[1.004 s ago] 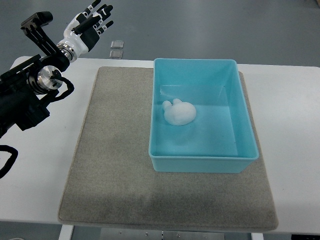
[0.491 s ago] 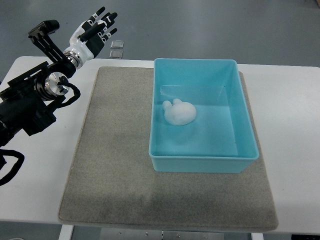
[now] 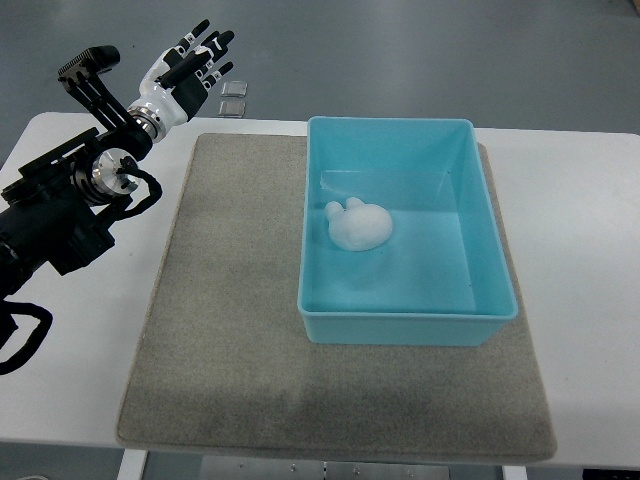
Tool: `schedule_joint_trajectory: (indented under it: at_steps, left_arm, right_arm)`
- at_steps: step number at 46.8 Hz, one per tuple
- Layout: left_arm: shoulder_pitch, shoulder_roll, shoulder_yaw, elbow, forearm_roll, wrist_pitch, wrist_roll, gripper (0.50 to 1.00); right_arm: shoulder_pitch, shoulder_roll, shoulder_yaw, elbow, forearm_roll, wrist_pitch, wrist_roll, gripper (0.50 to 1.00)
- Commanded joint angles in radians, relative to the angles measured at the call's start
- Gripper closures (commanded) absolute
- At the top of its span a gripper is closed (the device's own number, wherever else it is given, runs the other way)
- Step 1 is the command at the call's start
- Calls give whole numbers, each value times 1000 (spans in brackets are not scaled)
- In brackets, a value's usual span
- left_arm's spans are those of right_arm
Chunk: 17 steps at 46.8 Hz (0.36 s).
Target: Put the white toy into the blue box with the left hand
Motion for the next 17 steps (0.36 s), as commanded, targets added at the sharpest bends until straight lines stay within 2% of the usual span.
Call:
schedule_joint_trajectory:
  at_steps: [1,17]
  left_arm:
    - [3,0,0,1,0,0,0,510]
    - [8,0,-14,1,0,1,0,510]
  right_arm:
    - [0,0,0,42,-3,18,0,564]
    - [-1,0,3,50,2,18,0,564]
